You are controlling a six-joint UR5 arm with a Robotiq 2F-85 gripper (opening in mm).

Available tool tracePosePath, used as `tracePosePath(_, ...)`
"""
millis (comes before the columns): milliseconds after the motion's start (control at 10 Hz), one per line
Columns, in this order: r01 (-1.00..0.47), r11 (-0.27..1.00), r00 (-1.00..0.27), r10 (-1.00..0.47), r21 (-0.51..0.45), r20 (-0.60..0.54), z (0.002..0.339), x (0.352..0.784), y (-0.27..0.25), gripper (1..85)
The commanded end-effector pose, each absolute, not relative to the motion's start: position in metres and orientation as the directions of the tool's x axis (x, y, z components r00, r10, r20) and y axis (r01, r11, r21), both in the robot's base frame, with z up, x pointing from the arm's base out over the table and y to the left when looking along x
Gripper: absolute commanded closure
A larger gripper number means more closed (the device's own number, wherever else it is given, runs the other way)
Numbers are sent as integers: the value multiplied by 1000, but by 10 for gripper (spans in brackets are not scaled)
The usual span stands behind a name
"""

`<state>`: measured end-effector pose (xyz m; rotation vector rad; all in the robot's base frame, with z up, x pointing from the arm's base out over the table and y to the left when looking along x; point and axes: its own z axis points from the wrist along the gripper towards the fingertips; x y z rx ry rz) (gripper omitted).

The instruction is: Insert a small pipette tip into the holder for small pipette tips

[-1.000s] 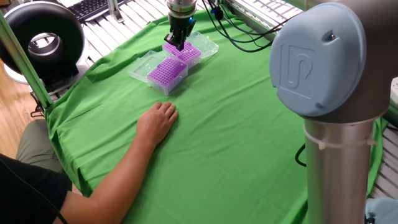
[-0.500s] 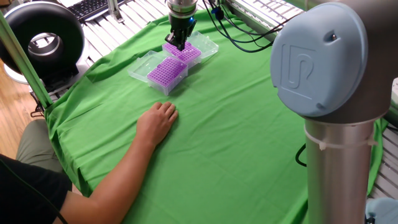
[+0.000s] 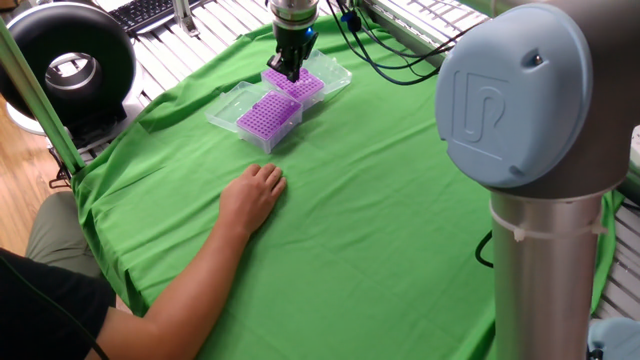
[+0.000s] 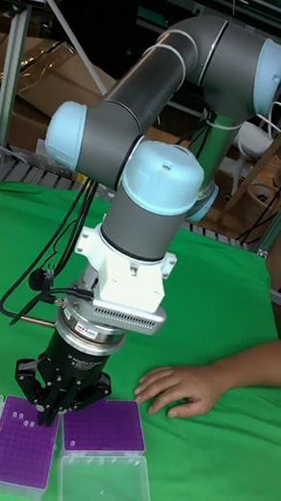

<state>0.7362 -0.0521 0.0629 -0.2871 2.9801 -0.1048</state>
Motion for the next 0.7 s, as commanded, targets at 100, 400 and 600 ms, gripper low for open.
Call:
tracePosePath(100,-224,972,-967,-230,-67,-108,60,726,-53,777)
tracePosePath(400,-254,964,-962,-260,-78,-86,59,721,-58,703)
tracePosePath(600,-257,964,-961,-263,-76,-83,58,720,-58,677)
